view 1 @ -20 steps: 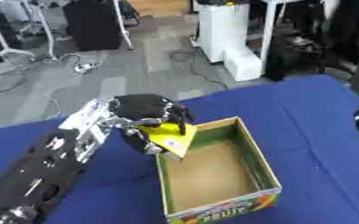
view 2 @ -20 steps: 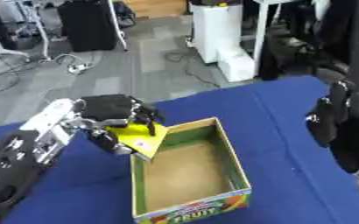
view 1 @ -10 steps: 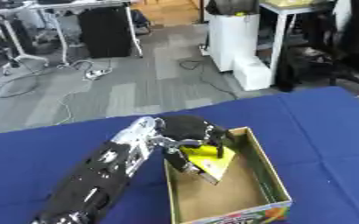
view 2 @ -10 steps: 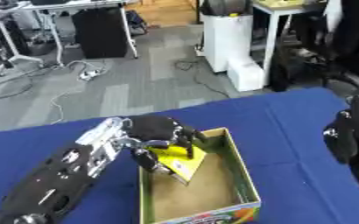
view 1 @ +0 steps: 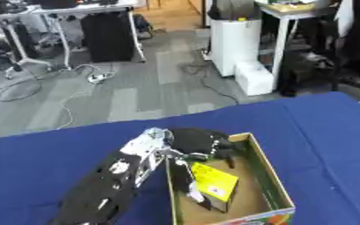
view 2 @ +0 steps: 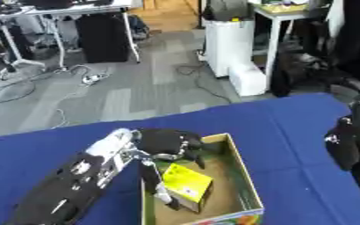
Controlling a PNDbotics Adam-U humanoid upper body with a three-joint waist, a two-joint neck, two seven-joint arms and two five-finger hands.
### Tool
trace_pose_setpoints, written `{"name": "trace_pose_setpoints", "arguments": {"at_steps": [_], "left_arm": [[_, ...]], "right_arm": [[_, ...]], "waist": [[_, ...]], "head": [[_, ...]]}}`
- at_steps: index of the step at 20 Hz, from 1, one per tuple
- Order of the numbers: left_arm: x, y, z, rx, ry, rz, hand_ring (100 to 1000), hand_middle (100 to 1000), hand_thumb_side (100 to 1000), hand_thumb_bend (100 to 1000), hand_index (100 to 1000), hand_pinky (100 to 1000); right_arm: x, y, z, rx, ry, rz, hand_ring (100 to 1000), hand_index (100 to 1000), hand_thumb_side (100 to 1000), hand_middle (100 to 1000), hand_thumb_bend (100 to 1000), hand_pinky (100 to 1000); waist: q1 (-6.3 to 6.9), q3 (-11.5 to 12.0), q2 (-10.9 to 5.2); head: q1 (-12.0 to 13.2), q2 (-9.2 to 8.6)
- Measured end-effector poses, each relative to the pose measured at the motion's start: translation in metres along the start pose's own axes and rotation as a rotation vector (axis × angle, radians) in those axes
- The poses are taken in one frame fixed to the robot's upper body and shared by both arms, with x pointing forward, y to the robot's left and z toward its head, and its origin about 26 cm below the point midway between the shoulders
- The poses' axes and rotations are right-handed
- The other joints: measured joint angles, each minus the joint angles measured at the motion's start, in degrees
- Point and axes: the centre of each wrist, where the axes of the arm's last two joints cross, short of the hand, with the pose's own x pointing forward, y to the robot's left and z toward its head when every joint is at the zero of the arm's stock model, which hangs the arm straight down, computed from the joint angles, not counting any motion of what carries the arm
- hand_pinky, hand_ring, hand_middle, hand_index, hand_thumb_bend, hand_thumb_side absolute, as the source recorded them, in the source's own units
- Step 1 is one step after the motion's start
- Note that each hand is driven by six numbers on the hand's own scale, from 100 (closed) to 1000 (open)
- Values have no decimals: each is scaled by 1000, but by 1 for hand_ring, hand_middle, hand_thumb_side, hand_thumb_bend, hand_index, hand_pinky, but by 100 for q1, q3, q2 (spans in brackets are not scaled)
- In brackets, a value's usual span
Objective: Pick up objects on the table and place them in the box.
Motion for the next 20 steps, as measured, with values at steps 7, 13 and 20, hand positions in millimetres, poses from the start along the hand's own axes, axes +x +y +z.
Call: {"name": "trace_pose_setpoints", "arguments": {"at_steps": [7, 13, 20], "left_arm": [[3, 14, 48, 199, 227, -40, 941, 1000, 663, 530, 808, 1000], [41, 19, 81, 530, 498, 23, 743, 940, 535, 487, 797, 548], [103, 43, 94, 1084, 630, 125, 486, 734, 551, 221, 711, 282]], "right_arm": [[0, 0, 7, -29, 7, 15, 312, 500, 1000, 389, 100, 151], [0, 1, 18, -70, 26, 32, 312, 500, 1000, 389, 100, 151], [-5, 5, 26, -77, 35, 59, 314, 501, 1000, 392, 100, 150]], "waist": [[0, 167, -33], [-64, 312, -137], [-196, 526, -12]], "head": [[111, -73], [326, -72], [456, -366]]}}
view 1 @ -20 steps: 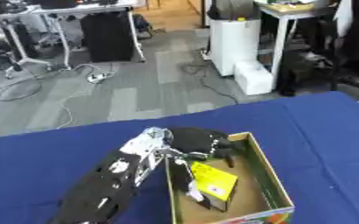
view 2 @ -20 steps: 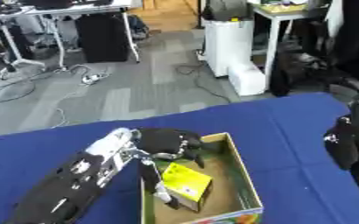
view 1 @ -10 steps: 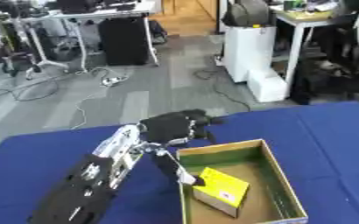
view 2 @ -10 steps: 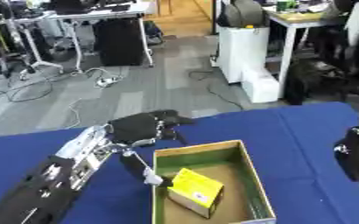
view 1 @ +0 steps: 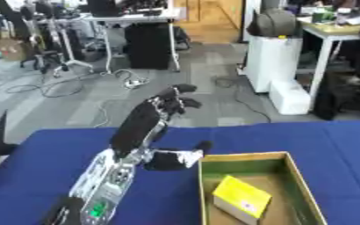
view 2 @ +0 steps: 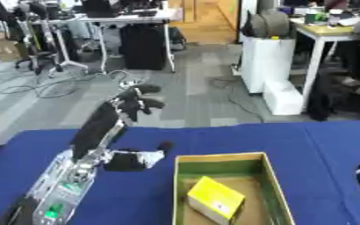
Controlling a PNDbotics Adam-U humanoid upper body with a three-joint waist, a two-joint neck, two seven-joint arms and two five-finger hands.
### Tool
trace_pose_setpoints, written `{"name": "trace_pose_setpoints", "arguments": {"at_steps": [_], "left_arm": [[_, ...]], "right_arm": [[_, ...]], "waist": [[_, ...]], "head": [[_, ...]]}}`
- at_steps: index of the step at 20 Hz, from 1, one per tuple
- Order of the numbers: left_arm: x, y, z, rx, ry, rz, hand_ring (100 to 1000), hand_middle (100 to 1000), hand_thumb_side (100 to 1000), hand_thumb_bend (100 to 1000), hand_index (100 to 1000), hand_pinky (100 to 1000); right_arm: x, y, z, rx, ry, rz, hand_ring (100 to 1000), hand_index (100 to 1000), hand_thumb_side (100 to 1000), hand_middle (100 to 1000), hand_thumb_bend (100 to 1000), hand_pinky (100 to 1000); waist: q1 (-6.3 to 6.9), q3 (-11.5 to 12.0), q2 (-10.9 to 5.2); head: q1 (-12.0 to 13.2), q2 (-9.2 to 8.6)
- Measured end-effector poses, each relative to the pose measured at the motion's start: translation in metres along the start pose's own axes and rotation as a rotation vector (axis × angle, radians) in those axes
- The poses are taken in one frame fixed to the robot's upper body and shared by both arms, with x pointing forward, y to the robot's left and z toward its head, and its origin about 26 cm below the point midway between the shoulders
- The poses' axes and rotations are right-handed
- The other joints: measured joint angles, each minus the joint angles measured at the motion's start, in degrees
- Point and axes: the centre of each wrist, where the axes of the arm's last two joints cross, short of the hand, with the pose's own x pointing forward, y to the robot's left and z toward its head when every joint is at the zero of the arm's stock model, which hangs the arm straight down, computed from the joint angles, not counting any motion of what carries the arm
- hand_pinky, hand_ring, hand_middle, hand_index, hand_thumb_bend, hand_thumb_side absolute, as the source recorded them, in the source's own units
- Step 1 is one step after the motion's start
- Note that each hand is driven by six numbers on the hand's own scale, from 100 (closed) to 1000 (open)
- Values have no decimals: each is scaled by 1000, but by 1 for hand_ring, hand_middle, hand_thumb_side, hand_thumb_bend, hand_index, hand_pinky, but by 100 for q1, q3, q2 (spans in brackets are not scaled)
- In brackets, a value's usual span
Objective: Pick up objects on the table and place them in the box.
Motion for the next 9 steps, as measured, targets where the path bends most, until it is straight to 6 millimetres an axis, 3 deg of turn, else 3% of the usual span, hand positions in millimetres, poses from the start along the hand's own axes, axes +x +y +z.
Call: {"name": "trace_pose_setpoints", "arguments": {"at_steps": [3, 4, 9], "left_arm": [[17, 7, 2, 147, 1, 87, 420, 654, 585, 149, 655, 214], [21, 8, 1, 176, -7, 109, 353, 592, 617, 100, 628, 142], [34, 6, -1, 229, -6, 217, 311, 545, 604, 100, 600, 100]], "right_arm": [[-3, 2, 4, -6, -5, 16, 314, 501, 1000, 392, 100, 150], [-3, 2, 6, -8, -5, 22, 314, 501, 1000, 392, 100, 150], [-7, 6, 14, -20, -6, 40, 313, 500, 1000, 392, 100, 149]], "waist": [[-50, 84, 64], [-61, 110, 68], [-92, 203, 68]], "head": [[-1, -189], [-2, -219], [-4, -202]]}}
